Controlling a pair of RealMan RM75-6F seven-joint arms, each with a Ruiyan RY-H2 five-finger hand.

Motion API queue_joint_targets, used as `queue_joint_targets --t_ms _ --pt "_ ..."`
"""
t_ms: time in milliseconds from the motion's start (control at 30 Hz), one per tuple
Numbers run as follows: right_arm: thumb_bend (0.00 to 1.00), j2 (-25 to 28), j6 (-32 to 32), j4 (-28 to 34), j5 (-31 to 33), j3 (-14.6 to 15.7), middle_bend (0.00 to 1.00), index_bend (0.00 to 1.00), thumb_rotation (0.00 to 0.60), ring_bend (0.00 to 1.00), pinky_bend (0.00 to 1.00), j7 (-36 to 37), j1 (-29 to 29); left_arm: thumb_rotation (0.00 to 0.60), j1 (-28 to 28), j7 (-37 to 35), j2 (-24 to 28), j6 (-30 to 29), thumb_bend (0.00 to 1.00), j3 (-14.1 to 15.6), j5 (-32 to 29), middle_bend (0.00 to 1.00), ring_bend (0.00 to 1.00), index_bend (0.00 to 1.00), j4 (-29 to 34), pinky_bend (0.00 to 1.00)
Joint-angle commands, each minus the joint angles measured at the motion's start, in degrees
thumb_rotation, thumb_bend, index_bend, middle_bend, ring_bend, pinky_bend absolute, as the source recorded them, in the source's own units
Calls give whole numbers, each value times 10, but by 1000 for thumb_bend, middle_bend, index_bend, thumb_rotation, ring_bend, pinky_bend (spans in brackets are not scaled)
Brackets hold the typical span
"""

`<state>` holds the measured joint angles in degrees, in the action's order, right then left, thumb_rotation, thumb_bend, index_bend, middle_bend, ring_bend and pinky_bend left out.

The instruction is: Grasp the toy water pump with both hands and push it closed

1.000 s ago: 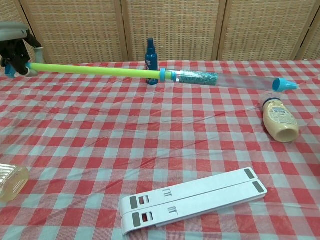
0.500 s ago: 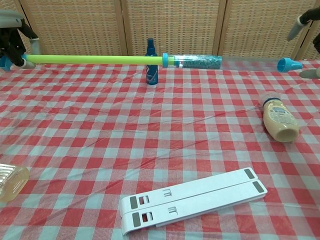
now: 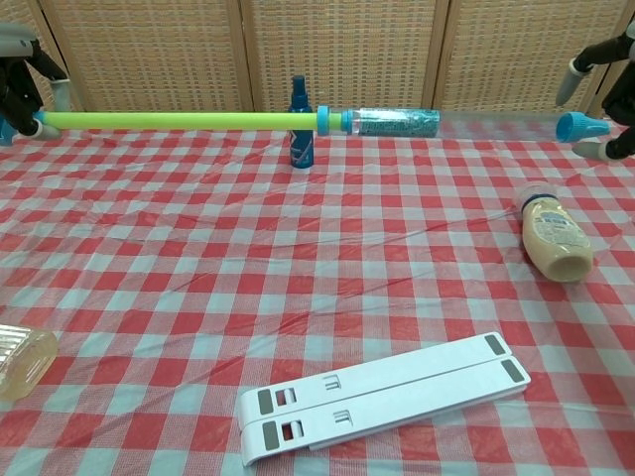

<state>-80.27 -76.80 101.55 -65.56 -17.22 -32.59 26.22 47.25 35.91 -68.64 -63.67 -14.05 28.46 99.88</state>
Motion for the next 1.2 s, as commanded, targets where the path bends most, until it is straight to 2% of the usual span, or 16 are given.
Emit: queue_joint_targets --t_ms 33,900,1200 --pt "470 -2 -2 -5 0 1 971 379 600 939 427 0 2 600 -1 -2 2 1 666 1 0 902 757 845 0 639" --pt "487 -14 -6 -41 23 11 977 368 600 940 426 -12 18 600 -7 -34 16 12 666 12 15 902 757 845 5 639" --pt "490 -22 -13 -58 19 9 1000 465 600 981 469 -4 23 600 -9 -44 27 21 666 14 19 902 757 845 9 639"
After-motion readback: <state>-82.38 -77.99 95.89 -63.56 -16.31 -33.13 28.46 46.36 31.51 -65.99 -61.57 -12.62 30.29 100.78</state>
